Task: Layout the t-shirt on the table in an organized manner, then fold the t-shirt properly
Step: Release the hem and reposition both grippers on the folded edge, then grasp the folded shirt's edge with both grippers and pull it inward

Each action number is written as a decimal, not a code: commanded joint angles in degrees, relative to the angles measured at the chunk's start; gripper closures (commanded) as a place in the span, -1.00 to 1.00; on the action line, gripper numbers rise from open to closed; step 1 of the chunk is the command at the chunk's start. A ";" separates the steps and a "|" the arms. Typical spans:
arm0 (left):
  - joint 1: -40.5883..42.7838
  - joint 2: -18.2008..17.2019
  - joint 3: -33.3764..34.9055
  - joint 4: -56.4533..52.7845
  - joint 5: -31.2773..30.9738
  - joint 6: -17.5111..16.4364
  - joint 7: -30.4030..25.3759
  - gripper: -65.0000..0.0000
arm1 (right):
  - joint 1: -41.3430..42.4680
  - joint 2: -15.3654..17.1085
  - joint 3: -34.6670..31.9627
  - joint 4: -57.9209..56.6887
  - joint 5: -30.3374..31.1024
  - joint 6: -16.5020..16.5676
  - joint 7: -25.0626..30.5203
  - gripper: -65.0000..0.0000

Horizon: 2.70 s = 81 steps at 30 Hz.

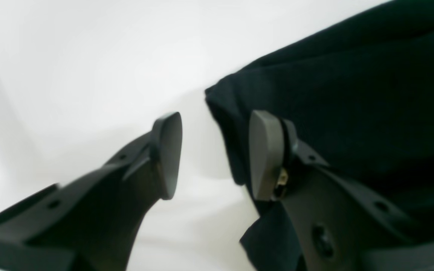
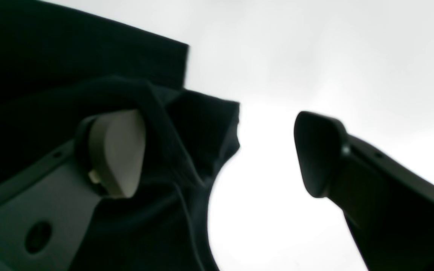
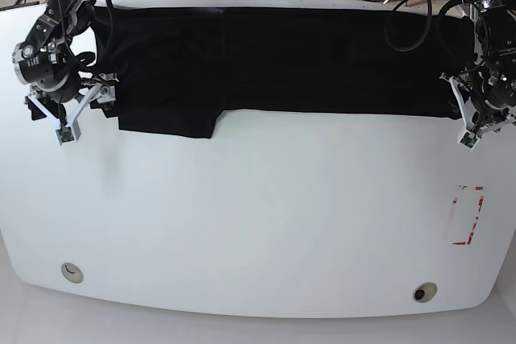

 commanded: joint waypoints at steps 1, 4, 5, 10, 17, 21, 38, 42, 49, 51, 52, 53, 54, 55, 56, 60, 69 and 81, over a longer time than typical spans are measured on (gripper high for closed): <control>-0.62 -0.98 -0.21 2.51 -0.16 0.12 -0.73 0.16 | 1.73 -0.99 -0.20 0.83 0.32 -0.07 0.20 -0.84; -0.62 -0.89 -0.21 3.56 -0.08 0.12 -0.73 0.16 | 1.82 -2.05 -0.73 1.01 0.23 -0.07 -0.67 -0.84; -0.62 -0.89 -0.21 3.65 -0.08 0.12 -0.65 0.16 | 1.65 -2.05 -0.73 1.10 0.23 -0.07 -1.03 -0.84; -0.53 -1.07 -0.39 3.56 -0.08 0.12 -0.03 0.17 | -1.52 -2.14 -0.20 1.27 0.32 -0.07 -3.49 -0.84; -0.36 -1.07 -0.39 3.56 -0.16 0.12 -0.03 0.17 | -4.16 -1.87 -0.03 2.94 0.32 -0.07 -3.05 -0.84; -0.36 -1.07 -0.39 3.56 -0.16 0.12 -0.03 0.17 | -4.51 -0.20 0.06 3.30 0.32 -0.07 -3.80 -0.84; -0.71 -0.98 -0.30 3.56 -0.16 0.12 -0.03 0.17 | -1.96 4.02 4.99 2.86 12.45 -0.07 -3.80 -0.84; -0.80 -0.80 -0.21 3.56 -0.16 0.12 -0.03 0.17 | 2.00 1.12 4.90 1.01 11.31 -0.07 -3.80 -0.84; -2.20 -0.71 -0.21 3.56 -0.16 0.12 -0.03 0.17 | 7.62 -0.82 2.17 -7.61 9.46 -0.07 -3.58 -0.84; -2.20 -0.71 -0.13 3.56 -0.16 0.12 -0.03 0.17 | 8.42 -0.38 0.68 -11.39 9.37 -0.07 -1.29 -0.84; -2.20 -0.71 -0.13 3.56 -0.16 0.12 -0.03 0.17 | 8.59 -0.29 0.24 -12.79 9.37 -0.07 -0.50 -0.84; -2.20 -0.71 -0.13 3.56 -0.16 0.12 -0.03 0.17 | 8.77 -0.29 -0.38 -14.55 9.37 -0.07 0.47 -0.84; -2.20 -0.71 -0.13 3.56 -0.16 0.12 -0.03 0.17 | 9.21 -0.03 -1.08 -17.10 9.37 -0.07 2.05 -0.84; -2.20 -0.71 -0.13 3.56 -0.16 0.12 -0.03 0.17 | 9.38 -0.03 -1.43 -18.51 9.37 -0.07 3.11 -0.84; -2.20 -0.71 -0.13 3.56 -0.16 0.12 -0.03 0.17 | 9.56 0.06 -1.78 -20.35 9.20 -0.07 4.51 -0.84; -2.20 -0.71 -0.13 3.56 -0.16 0.12 -0.03 0.17 | 9.73 0.24 -2.49 -26.77 6.91 -0.07 9.87 -0.84; -2.11 -0.71 -0.13 3.47 -0.16 0.12 -0.03 0.17 | 9.47 1.38 -5.39 -31.69 4.36 -0.07 15.06 -0.84; -2.20 -0.63 0.05 3.47 -0.34 0.12 -0.03 0.17 | 9.29 1.64 -9.87 -31.87 4.80 -0.07 15.06 -0.19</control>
